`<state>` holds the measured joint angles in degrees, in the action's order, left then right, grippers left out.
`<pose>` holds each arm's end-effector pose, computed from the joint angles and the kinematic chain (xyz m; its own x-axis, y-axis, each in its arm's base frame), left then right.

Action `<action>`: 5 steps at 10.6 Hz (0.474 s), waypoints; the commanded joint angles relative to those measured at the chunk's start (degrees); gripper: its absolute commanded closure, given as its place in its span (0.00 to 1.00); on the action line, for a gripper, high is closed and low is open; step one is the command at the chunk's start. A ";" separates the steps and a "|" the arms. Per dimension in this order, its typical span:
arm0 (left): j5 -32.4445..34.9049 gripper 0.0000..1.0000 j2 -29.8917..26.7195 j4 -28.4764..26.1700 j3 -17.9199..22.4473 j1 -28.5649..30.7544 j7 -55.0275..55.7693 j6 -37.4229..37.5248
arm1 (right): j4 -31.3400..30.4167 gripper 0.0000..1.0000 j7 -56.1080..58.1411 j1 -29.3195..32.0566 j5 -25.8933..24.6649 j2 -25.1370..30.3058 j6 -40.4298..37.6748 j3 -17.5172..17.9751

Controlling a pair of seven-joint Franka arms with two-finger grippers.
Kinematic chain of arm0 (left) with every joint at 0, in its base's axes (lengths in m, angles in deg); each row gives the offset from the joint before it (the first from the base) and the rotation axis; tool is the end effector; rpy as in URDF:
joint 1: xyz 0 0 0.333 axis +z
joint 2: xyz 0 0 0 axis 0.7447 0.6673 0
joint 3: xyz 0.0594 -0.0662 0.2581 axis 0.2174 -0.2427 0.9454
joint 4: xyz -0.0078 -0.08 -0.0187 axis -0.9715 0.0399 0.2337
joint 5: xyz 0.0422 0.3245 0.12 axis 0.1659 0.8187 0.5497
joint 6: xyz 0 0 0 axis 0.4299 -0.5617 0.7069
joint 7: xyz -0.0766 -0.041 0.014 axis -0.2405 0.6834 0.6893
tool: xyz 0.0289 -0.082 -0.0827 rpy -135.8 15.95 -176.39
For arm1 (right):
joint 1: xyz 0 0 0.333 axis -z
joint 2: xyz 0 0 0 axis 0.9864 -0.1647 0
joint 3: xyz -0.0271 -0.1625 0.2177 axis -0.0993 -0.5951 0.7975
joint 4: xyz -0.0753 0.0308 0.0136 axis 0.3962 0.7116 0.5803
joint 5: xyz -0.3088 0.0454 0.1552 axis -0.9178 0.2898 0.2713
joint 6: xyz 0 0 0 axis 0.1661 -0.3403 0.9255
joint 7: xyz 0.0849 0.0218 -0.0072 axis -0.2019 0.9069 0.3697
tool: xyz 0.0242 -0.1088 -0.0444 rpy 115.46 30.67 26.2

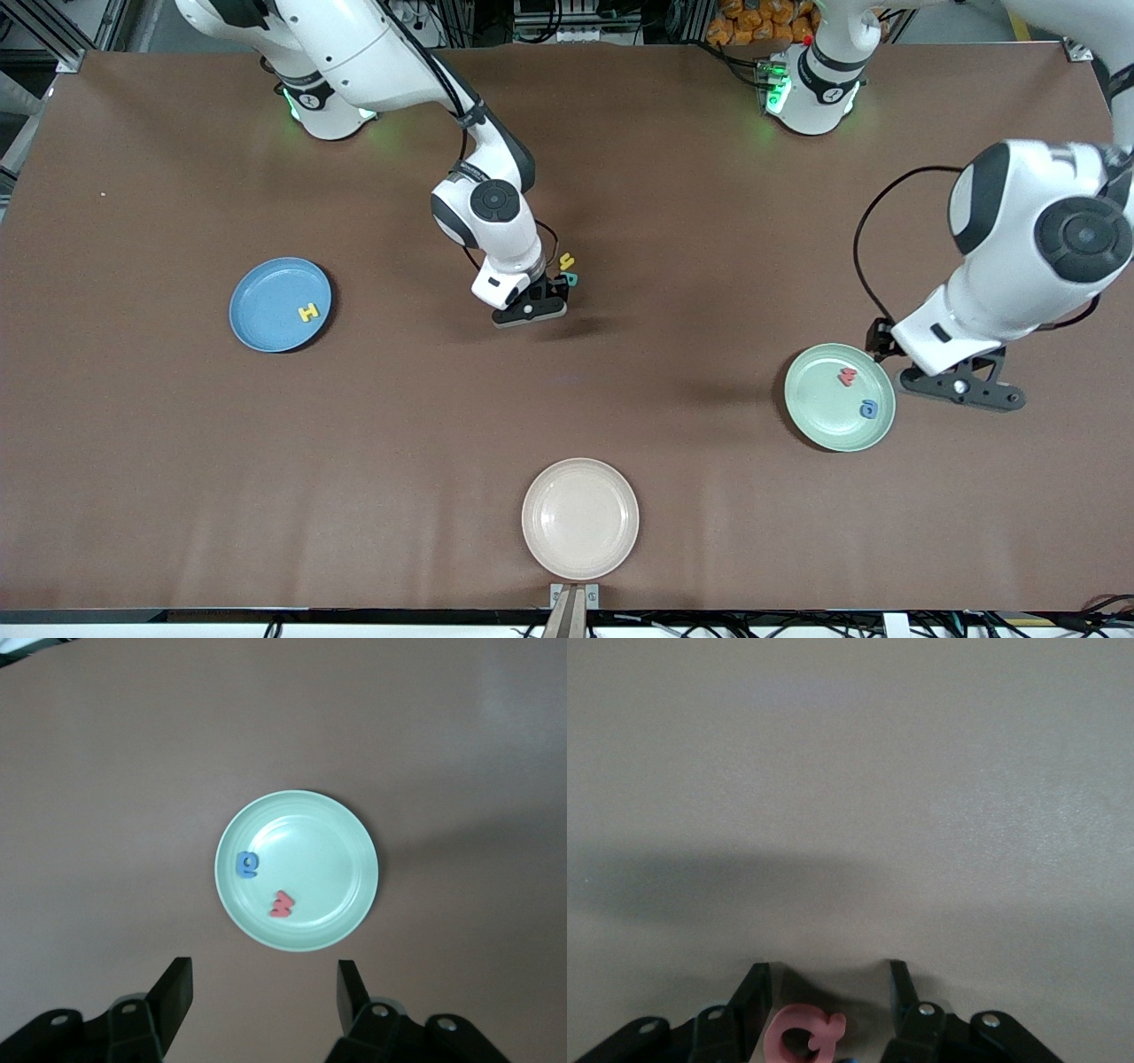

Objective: Sort uppercase to blue plate, lowercase to green plate
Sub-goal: 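Grasp the pink q with the right gripper while the left gripper withdraws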

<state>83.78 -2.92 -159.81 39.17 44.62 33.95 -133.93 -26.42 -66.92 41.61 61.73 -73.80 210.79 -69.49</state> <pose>0.5876 -0.0843 0.4368 0.9708 -0.2392 0.0156 -0.2352 -0.9631 -0.1304 0.4300 0.4112 0.1668 0.9771 0.1651 0.1344 0.1766 -0.9811 -0.0787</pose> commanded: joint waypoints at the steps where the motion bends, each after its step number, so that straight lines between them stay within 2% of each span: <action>1: -4.26 0.11 -6.93 -0.84 3.04 -0.52 1.52 3.48 | -0.15 0.36 -1.66 -0.47 -0.61 -0.49 0.02 0.03; 2: -7.33 0.00 -8.95 -0.84 4.44 -0.52 1.43 4.01 | -0.24 0.36 -1.66 -0.47 -0.44 -0.49 -0.24 0.29; 5: -8.15 0.00 -12.92 -0.93 4.98 -0.44 1.87 5.94 | -0.50 0.36 -1.93 -1.25 -0.43 -0.66 -0.77 0.82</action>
<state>76.56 -13.82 -159.57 43.67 44.69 34.98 -129.12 -26.41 -67.11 41.36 61.73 -73.81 210.37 -69.15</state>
